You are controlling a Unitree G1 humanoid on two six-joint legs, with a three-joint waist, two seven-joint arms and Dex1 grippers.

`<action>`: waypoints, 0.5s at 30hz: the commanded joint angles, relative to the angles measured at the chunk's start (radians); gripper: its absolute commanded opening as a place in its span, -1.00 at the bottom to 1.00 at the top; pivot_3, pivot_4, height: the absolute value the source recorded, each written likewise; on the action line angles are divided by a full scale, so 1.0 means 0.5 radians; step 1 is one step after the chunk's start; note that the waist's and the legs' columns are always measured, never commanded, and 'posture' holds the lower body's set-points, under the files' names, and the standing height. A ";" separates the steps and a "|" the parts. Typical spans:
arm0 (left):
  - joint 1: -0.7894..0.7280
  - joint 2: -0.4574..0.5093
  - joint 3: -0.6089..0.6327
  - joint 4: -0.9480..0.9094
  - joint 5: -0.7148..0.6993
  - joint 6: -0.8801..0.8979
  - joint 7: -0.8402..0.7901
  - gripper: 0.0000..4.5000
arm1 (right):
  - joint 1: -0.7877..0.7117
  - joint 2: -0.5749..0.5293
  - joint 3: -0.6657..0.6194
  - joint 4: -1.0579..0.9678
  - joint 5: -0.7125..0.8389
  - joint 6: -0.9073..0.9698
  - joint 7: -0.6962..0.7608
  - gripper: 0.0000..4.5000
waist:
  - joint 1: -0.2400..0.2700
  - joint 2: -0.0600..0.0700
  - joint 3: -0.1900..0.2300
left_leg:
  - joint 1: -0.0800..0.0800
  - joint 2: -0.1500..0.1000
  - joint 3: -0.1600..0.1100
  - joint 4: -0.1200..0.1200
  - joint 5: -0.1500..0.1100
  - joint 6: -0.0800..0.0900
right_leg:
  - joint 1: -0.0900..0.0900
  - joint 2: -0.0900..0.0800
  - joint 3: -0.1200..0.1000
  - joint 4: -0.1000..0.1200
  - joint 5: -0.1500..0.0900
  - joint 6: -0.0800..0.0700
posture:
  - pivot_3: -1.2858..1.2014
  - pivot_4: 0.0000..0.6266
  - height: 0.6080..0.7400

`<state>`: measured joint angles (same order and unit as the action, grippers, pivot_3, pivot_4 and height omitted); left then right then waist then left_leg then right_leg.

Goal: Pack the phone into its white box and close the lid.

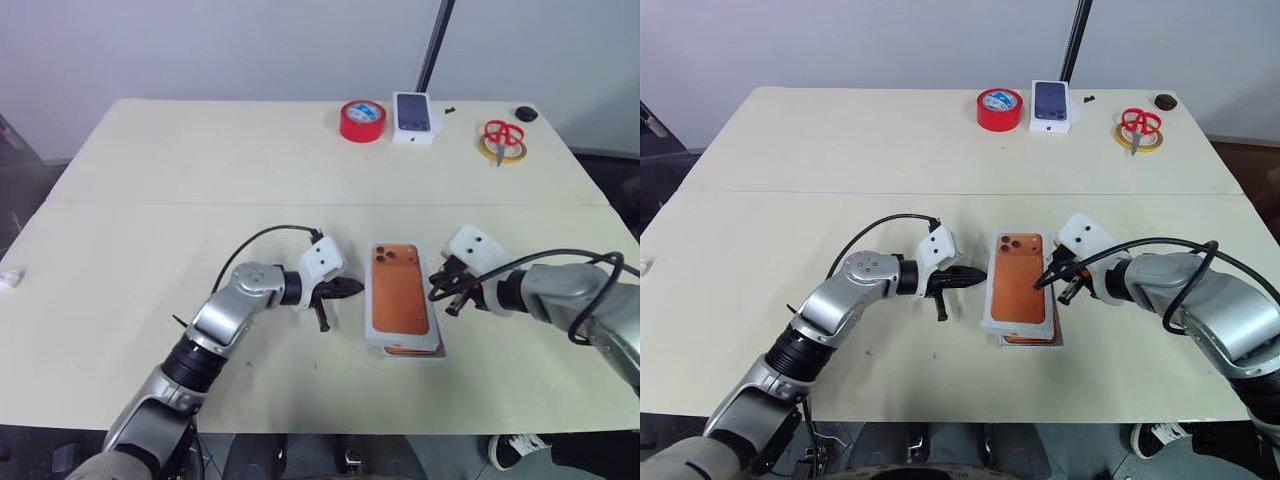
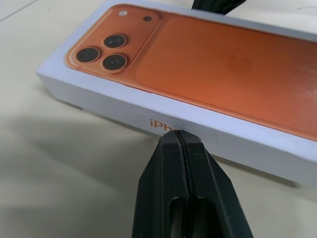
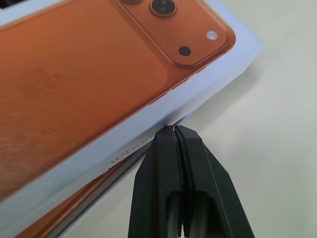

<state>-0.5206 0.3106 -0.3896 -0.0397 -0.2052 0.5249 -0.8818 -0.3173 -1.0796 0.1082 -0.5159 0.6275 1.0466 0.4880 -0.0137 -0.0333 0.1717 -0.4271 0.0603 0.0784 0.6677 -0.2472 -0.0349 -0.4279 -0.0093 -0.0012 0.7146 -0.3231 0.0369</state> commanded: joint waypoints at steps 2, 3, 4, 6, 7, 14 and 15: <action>-0.050 -0.026 -0.037 -0.116 -0.037 0.006 -0.076 -1.00 | 0.043 -0.012 -0.062 -0.126 -0.034 0.003 0.094 -0.98 | 0.001 0.000 0.000 | 0.000 0.000 0.000 0.000 0.000 0.000 | 0.000 0.000 0.000 0.000 0.000 0.000 | 0.03 -0.52 0.24; -0.051 -0.027 -0.040 -0.127 -0.040 0.011 -0.087 -1.00 | 0.056 -0.016 -0.069 -0.134 -0.044 0.004 0.108 -0.98 | 0.001 0.000 0.000 | 0.000 0.000 0.000 0.000 0.000 0.000 | 0.000 0.000 0.000 0.000 0.000 0.000 | 0.03 -0.52 0.24; -0.053 -0.025 -0.047 -0.136 -0.037 0.012 -0.098 -1.00 | 0.072 -0.021 -0.076 -0.143 -0.055 0.005 0.123 -0.98 | 0.001 0.000 0.000 | 0.000 0.000 0.000 0.000 0.000 0.000 | 0.000 0.000 0.000 0.000 0.000 0.000 | 0.03 -0.52 0.24; -0.058 -0.024 -0.057 -0.145 -0.030 0.011 -0.114 -1.00 | 0.107 -0.033 -0.084 -0.159 -0.080 0.003 0.150 -0.98 | 0.001 0.000 0.000 | 0.000 0.000 0.000 0.000 0.000 0.000 | 0.000 0.000 0.000 0.000 0.000 0.000 | 0.03 -0.52 0.24; -0.061 -0.025 -0.061 -0.146 -0.027 0.012 -0.121 -1.00 | 0.123 -0.036 -0.087 -0.164 -0.094 -0.002 0.161 -0.98 | 0.001 0.000 0.000 | 0.000 0.000 0.000 0.000 0.000 0.000 | 0.000 0.000 0.000 0.000 0.000 0.000 | 0.03 -0.52 0.24; -0.077 -0.037 -0.095 -0.121 0.002 -0.002 -0.133 -1.00 | 0.189 -0.017 -0.116 -0.150 -0.174 -0.010 0.206 -0.98 | 0.002 0.000 0.000 | 0.000 0.000 0.000 0.000 0.000 0.000 | 0.000 0.000 0.000 0.000 0.000 0.000 | 0.03 -0.52 0.24; -0.077 -0.036 -0.101 -0.114 0.008 -0.007 -0.134 -1.00 | 0.197 -0.015 -0.117 -0.144 -0.185 -0.011 0.211 -0.98 | 0.003 0.000 0.000 | 0.000 -0.001 0.000 0.000 0.000 0.000 | 0.000 0.000 0.000 0.000 0.000 0.000 | 0.03 -0.52 0.24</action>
<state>-0.5379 0.3078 -0.4200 -0.0668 -0.2037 0.5367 -0.9409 -0.2192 -1.0886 0.0789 -0.5558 0.5419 1.0618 0.5800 -0.0124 -0.0333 0.1717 -0.4272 0.0600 0.0782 0.6679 -0.2472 -0.0349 -0.4279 -0.0093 -0.0012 0.7146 -0.3231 0.0370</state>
